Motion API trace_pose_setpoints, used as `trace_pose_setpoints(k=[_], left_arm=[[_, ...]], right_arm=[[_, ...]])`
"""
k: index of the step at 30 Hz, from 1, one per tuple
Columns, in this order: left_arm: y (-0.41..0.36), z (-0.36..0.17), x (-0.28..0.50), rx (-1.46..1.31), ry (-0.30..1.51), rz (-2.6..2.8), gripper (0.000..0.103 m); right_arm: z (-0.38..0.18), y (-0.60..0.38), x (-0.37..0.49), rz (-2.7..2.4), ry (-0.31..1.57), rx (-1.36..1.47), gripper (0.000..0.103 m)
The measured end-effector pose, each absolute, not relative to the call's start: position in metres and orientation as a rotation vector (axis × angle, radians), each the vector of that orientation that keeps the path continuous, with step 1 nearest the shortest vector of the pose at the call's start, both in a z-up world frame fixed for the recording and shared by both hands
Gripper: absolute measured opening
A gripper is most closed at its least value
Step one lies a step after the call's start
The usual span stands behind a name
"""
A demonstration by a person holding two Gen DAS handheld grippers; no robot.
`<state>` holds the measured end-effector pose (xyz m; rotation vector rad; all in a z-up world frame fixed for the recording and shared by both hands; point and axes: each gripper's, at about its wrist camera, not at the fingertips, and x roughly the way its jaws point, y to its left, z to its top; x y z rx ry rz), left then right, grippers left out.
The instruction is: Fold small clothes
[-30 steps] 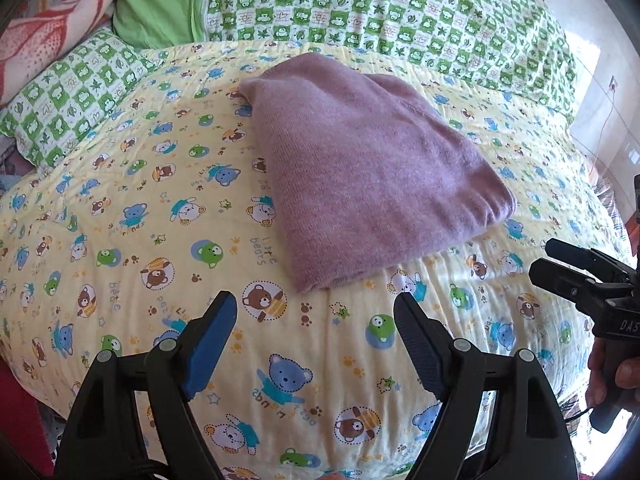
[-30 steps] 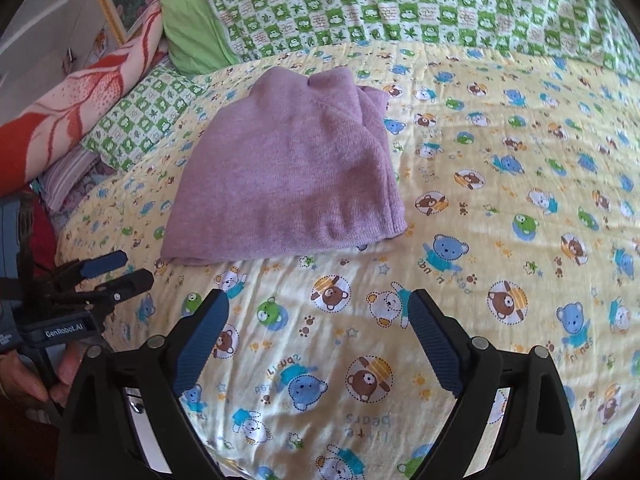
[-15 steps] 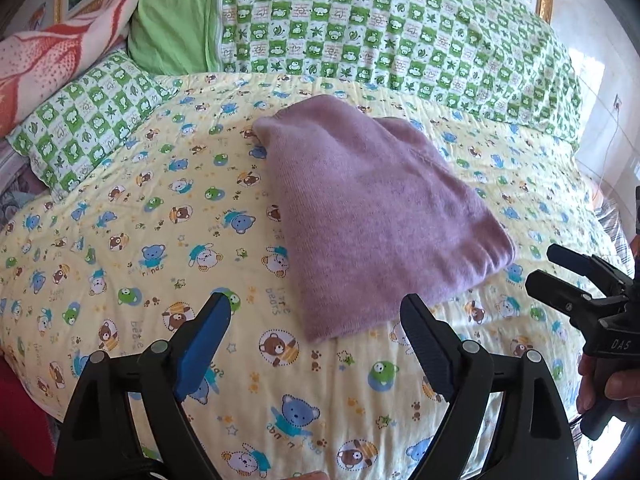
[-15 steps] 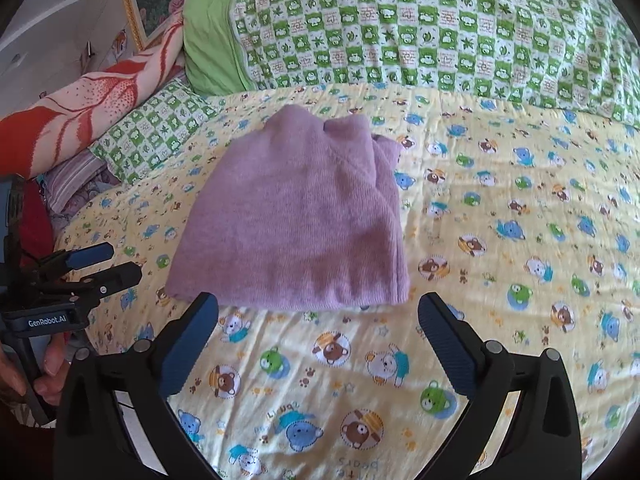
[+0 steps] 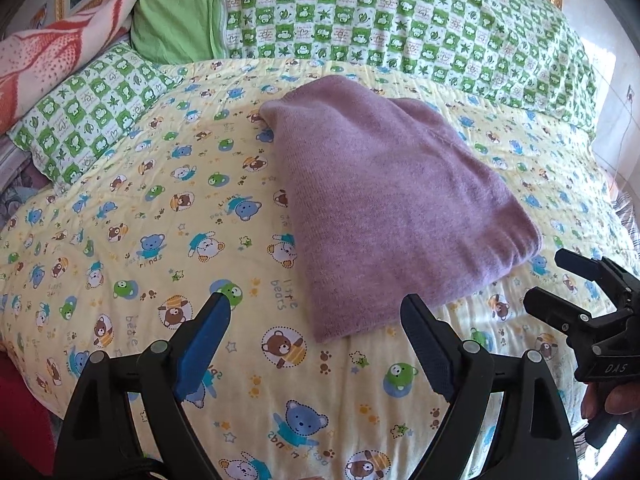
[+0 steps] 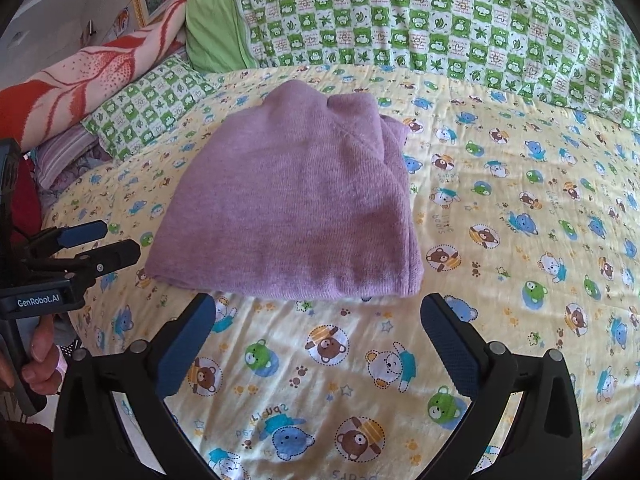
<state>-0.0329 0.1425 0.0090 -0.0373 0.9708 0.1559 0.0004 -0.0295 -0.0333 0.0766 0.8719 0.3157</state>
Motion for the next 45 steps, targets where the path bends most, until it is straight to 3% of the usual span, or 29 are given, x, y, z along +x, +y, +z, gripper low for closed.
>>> trace_pose_setpoints(k=[45], left_arm=[[0.134,0.014,-0.044,0.009,0.960,0.196,0.088]], right_arm=[[-0.036,-0.014,-0.002,0.358,0.843,0.028,0.102]])
